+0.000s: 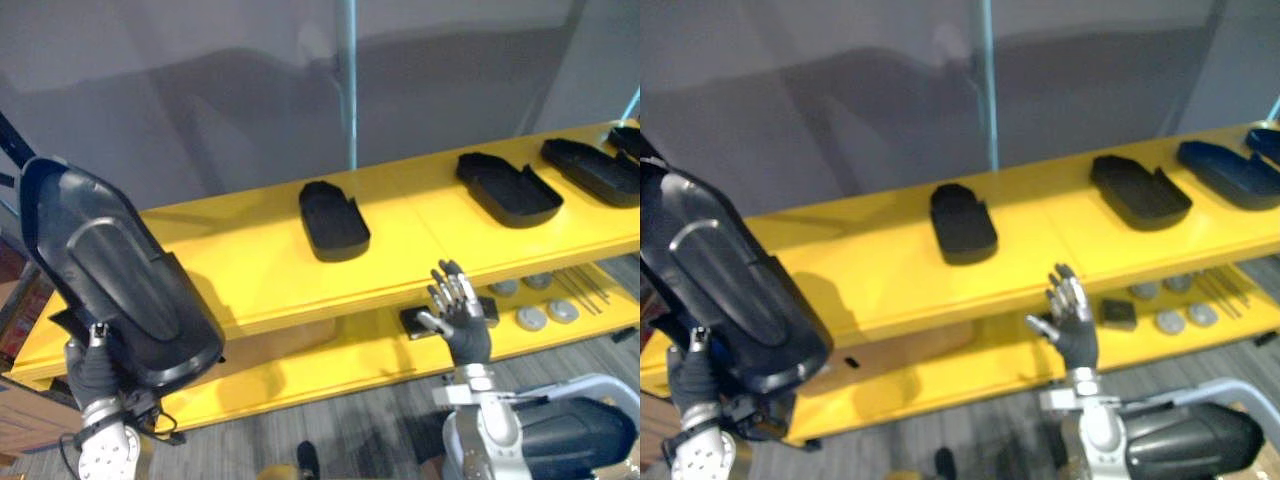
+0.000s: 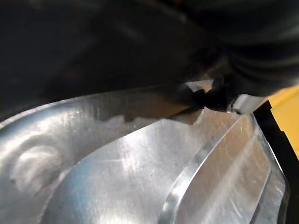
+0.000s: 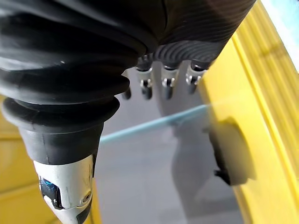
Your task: Walk over and take plastic housings, then place them on the shelf
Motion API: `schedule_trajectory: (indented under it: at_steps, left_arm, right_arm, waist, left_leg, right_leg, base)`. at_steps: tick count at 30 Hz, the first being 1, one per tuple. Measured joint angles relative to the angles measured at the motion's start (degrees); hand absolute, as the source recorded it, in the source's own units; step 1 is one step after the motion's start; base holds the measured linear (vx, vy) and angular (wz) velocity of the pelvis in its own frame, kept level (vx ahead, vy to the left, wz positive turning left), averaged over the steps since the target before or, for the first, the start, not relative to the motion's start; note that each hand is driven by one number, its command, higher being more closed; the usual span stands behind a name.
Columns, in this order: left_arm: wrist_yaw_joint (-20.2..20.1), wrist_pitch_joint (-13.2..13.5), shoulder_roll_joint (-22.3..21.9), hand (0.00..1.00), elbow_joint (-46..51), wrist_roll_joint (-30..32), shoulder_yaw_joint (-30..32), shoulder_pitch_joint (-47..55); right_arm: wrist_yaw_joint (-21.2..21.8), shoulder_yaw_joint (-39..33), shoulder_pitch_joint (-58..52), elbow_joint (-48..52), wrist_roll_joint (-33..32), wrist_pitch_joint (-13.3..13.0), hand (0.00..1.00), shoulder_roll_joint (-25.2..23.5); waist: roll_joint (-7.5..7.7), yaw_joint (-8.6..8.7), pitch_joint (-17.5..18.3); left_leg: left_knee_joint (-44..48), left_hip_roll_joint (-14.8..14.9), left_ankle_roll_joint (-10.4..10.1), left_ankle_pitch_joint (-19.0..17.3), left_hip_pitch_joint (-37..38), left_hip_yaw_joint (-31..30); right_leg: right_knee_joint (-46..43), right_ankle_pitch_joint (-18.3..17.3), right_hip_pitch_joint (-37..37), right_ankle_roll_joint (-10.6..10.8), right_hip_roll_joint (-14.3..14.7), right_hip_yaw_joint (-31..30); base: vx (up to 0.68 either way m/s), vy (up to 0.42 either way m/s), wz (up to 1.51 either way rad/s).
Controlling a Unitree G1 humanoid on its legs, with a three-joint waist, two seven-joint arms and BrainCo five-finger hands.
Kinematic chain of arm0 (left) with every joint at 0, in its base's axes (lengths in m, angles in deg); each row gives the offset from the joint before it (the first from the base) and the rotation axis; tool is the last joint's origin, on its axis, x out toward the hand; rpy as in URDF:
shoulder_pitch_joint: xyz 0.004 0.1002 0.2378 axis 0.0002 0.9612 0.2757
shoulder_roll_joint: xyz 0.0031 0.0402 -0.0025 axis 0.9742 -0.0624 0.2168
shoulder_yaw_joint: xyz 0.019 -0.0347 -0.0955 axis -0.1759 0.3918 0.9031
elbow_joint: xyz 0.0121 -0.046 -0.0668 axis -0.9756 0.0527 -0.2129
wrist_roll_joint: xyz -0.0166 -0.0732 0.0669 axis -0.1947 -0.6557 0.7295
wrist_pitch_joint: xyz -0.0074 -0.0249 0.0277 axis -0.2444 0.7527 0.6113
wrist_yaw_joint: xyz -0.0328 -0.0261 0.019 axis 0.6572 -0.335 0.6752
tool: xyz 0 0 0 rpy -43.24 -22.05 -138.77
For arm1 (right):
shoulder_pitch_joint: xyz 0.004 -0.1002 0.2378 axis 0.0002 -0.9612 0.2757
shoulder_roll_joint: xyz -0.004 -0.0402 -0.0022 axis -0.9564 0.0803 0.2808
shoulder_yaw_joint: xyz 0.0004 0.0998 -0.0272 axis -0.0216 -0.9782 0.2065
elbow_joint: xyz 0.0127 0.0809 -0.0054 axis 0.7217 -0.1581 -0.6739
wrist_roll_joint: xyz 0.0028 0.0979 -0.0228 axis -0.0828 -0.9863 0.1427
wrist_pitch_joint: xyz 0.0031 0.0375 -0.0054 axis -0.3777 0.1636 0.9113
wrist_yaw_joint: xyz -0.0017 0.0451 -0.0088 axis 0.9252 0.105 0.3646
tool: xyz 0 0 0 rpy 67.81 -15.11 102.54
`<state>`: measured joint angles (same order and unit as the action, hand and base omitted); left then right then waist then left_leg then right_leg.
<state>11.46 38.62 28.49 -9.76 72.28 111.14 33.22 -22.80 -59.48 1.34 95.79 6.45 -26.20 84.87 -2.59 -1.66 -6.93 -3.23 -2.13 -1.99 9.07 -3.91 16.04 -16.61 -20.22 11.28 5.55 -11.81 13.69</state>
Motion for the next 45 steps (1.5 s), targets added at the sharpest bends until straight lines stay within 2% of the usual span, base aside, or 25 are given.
schedule_trajectory:
  at_steps: [4,10,12,15,17,20,25,27,30,33,34,35,37,38,39,41,43,45]
  left_arm:
    - [-0.03,-0.48,0.09,1.00,-3.10,-0.03,-0.05,-0.07]
    - [0.49,-0.83,1.31,1.00,-6.62,-2.26,-0.18,-0.69]
    - [0.47,-1.82,2.68,1.00,-6.79,-2.29,-0.18,-1.14]
    - [0.47,-2.89,5.31,1.00,-7.62,-4.37,0.00,-2.90]
    - [0.45,-4.34,6.96,1.00,-9.37,-4.72,0.61,-3.99]
    - [-0.15,-5.77,10.09,1.00,-12.41,-7.36,1.92,-5.19]
    - [-1.33,-9.31,15.82,1.00,-19.68,-11.29,5.07,-9.77]
    - [-2.09,-9.40,18.43,1.00,-22.36,-13.00,5.48,-11.67]
    - [-2.52,-9.18,18.80,1.00,-22.75,-13.50,7.44,-12.65]
    - [-1.62,-6.11,18.80,1.00,-22.80,-15.40,8.49,-13.43]
    - [0.40,-1.82,18.62,1.00,-21.90,-16.41,8.43,-13.40]
    - [1.24,-0.55,18.40,1.00,-20.46,-17.10,8.41,-13.33]
    - [5.79,5.88,16.11,1.00,-10.58,-17.15,7.91,-12.64]
    - [7.20,7.42,14.96,1.00,-7.37,-16.64,7.32,-12.18]
    - [9.24,10.59,12.19,1.00,-1.86,-14.75,5.83,-11.46]
    - [11.60,13.88,7.81,1.00,5.11,-8.77,3.04,-9.73]
    - [12.41,15.77,5.09,1.00,8.77,-5.63,0.92,-7.36]
    - [13.26,16.10,3.21,1.00,10.09,-2.87,-1.44,-6.20]
  right_arm:
    - [-1.90,-0.97,0.44,0.17,0.48,0.00,0.00,0.37]
    - [-4.19,-6.42,-0.43,1.70,1.86,-0.53,0.00,2.36]
    - [-4.59,-7.75,-1.81,1.73,2.96,-1.28,0.00,2.74]
    - [-7.90,-9.86,-3.51,1.73,6.34,-3.19,0.00,3.27]
    - [-10.74,-11.31,-3.65,1.79,7.91,-5.36,0.00,4.25]
    - [-12.72,-13.77,-3.77,1.78,8.96,-6.50,0.00,4.54]
    - [-12.84,-14.74,-4.16,1.75,9.56,-7.85,0.00,6.06]
    - [-12.86,-14.67,-4.10,1.72,9.55,-7.91,0.00,6.77]
    - [-12.89,-14.56,-4.10,1.41,9.54,-8.42,0.00,6.79]
    - [-13.03,-13.43,-4.30,1.40,9.54,-9.49,0.00,6.75]
    - [-13.53,-12.21,-4.34,1.41,9.72,-10.29,0.00,6.37]
    - [-13.98,-11.79,-4.34,1.41,9.83,-10.53,0.00,6.06]
    - [-15.58,-10.09,-4.33,1.44,10.54,-12.14,0.00,3.97]
    - [-16.04,-9.50,-4.34,1.48,10.68,-12.55,0.00,3.46]
    - [-17.24,-8.58,-4.36,1.49,10.79,-13.16,0.00,2.51]
    - [-19.26,-7.18,-4.03,1.67,11.70,-14.08,0.00,0.84]
    - [-20.41,-5.97,-3.15,1.91,11.72,-14.25,0.00,-0.07]
    - [-21.66,-5.50,-2.81,2.05,11.73,-14.70,0.00,-1.10]
  waist:
    - [-0.72,1.00,-0.23]
    - [-1.71,2.55,-0.87]
    - [-1.74,2.76,-0.87]
    - [-1.89,3.20,-0.81]
    - [-2.18,3.67,-0.68]
    - [-2.38,4.30,-0.73]
    - [-2.82,4.44,-1.11]
    - [-2.91,4.69,-1.61]
    - [-2.79,4.96,-1.78]
    - [-2.55,5.36,-2.01]
    - [-2.34,5.45,-2.11]
    - [-2.17,5.42,-2.20]
    - [-1.06,5.05,-2.87]
    - [-0.87,4.89,-2.99]
    - [-0.71,4.54,-3.10]
    - [-0.60,3.94,-3.14]
    - [-0.64,3.03,-3.12]
    - [-0.38,2.20,-3.28]
  left_leg:
    - [-1.12,-0.59,-0.07,0.09,0.97,0.15]
    - [-1.18,-0.48,0.78,-0.17,1.64,1.73]
    - [-1.17,-0.40,0.94,-0.21,1.81,2.01]
    - [-1.16,-0.17,1.16,-0.06,1.82,2.26]
    - [-1.16,0.02,1.43,-0.17,1.81,3.16]
    - [-1.16,0.16,1.68,-0.24,1.85,3.72]
    - [-1.16,0.49,1.64,-0.30,1.88,5.14]
    - [-1.17,0.48,1.63,-0.30,1.87,5.29]
    - [-1.22,0.50,1.73,-0.15,1.80,5.53]
    - [-1.27,0.58,1.72,0.20,1.52,5.57]
    - [-1.27,0.67,1.73,0.39,0.88,5.47]
    - [-1.27,0.67,1.76,0.52,0.62,5.38]
    - [-1.26,0.62,2.11,0.90,-0.09,4.63]
    - [-1.26,0.63,2.14,0.92,-0.22,4.33]
    - [-1.25,0.62,2.16,0.93,-0.24,3.46]
    - [-1.17,0.58,2.23,0.86,-0.05,1.65]
    - [-1.17,0.70,2.30,0.79,-0.08,0.60]
    - [-1.17,0.51,2.48,0.48,0.07,-1.12]
  right_leg:
    - [-0.77,0.05,-0.19,0.02,-0.65,0.04]
    - [-2.86,-0.08,-1.88,-0.17,-1.34,-1.33]
    - [-2.91,-0.18,-1.95,-0.29,-1.36,-1.63]
    - [-3.20,-0.26,-2.31,-0.38,-1.22,-2.15]
    - [-3.36,-0.26,-2.93,-0.37,-1.22,-3.05]
    - [-3.56,-0.26,-3.43,-0.37,-1.20,-3.81]
    - [-3.56,-0.33,-4.21,-0.25,-1.16,-5.17]
    - [-3.51,-0.46,-4.35,-0.03,-1.14,-5.68]
    - [-3.37,-0.51,-4.56,0.07,-1.14,-5.88]
    - [-2.74,-0.44,-4.59,0.19,-0.95,-5.88]
    - [-2.35,-0.30,-4.95,0.44,-0.73,-5.82]
    - [-2.30,-0.23,-5.14,0.53,-0.64,-5.78]
    - [-2.00,0.14,-5.13,0.87,-0.34,-4.98]
    - [-2.01,0.42,-4.99,0.82,-0.25,-4.63]
    - [-1.69,1.09,-4.41,0.75,0.02,-4.04]
    - [-1.73,2.18,-3.29,0.59,0.39,-2.47]
    - [-1.93,3.01,-3.00,0.41,0.88,-2.27]
    - [-1.84,3.25,-1.77,0.13,0.81,-0.34]
  base:
    - [0.03,-0.026,-0.11]
    - [0.03,-0.040,-0.20]
    - [0.03,-0.039,-0.15]
    - [0.02,-0.018,-0.07]
    - [0.01,-0.001,-0.17]
    - [0.01,0.002,-0.13]
    - [-0.01,0.002,-0.15]
    - [-0.03,0.011,-0.04]
    - [-0.02,0.003,-0.05]
    - [0.00,0.000,0.00]
    - [0.00,0.001,0.04]
    - [0.00,0.001,0.10]
    - [0.01,0.002,0.18]
    - [0.02,0.009,0.24]
    - [0.03,0.010,0.28]
    - [0.03,0.015,0.41]
    - [0.02,0.019,0.35]
    - [0.01,0.002,0.44]
